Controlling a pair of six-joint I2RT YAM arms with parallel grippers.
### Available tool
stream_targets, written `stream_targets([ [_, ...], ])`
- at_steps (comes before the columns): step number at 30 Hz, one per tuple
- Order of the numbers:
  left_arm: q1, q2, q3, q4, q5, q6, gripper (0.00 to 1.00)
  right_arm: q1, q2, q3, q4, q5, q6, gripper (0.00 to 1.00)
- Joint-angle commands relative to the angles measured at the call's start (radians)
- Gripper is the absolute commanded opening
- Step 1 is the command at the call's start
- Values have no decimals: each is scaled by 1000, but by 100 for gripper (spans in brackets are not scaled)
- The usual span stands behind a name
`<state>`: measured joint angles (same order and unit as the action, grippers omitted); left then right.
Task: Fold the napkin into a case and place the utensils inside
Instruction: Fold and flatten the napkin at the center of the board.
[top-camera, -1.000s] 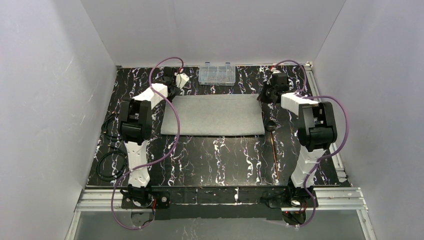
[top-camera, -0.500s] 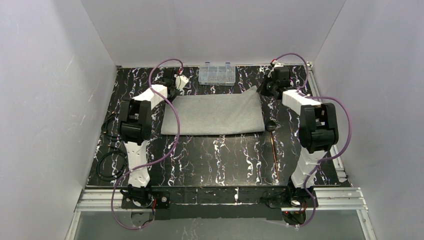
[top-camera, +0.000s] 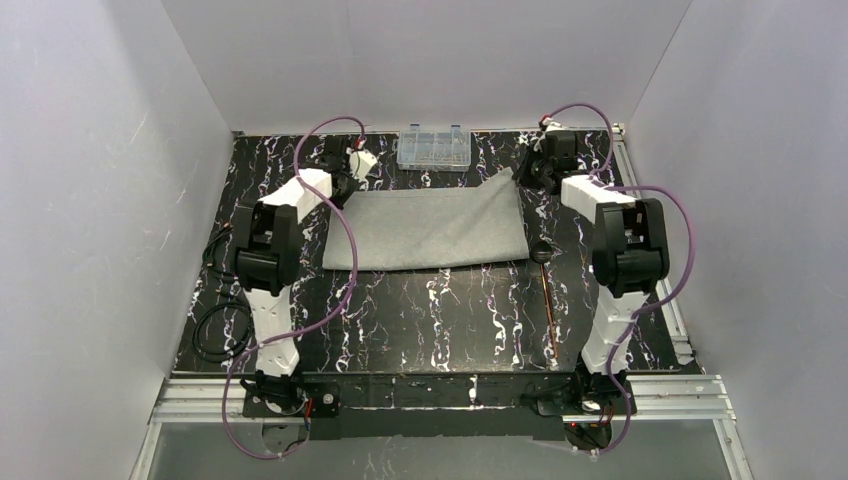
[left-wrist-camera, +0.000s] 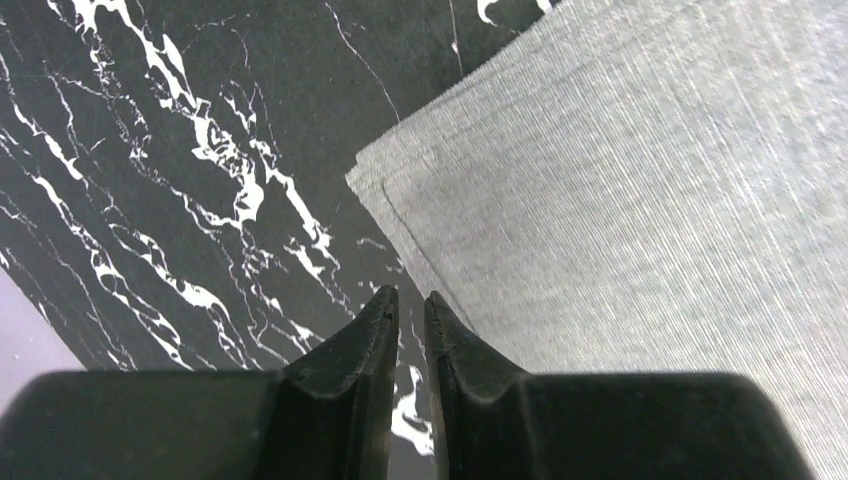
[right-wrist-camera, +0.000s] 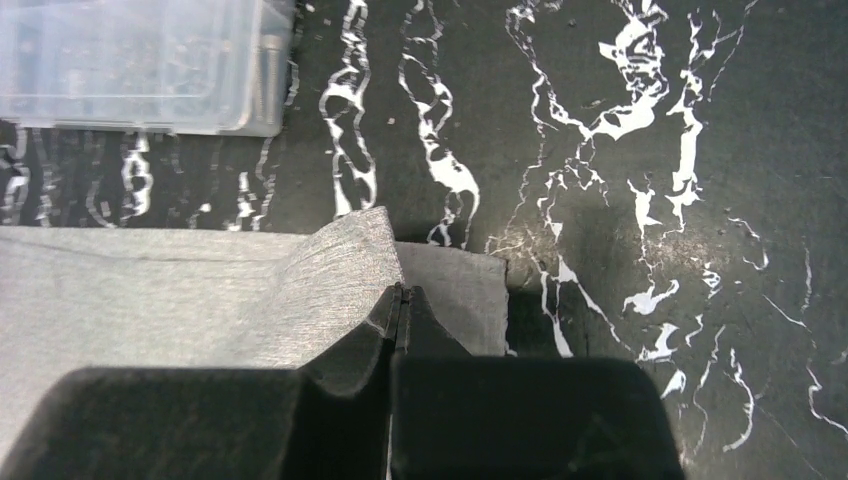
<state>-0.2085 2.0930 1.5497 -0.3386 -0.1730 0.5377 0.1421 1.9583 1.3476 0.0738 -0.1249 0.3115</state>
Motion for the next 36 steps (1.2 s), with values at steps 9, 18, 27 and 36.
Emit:
stream_targets([
  [9,-78,-113,-89,-91,71,0,15,-9,81,15,-10,84,3,1],
  [18,-77,-49,-15,-73,17,5,15,4,-258,-215,295,-148,-36,1],
  [27,-78,-11,-37,-29,-43,19,15,2,-113,-160,220,-52,-33,1],
  [36,-75,23,-38,-4,-97,35,14,3,10,-12,0,77,-98,1],
])
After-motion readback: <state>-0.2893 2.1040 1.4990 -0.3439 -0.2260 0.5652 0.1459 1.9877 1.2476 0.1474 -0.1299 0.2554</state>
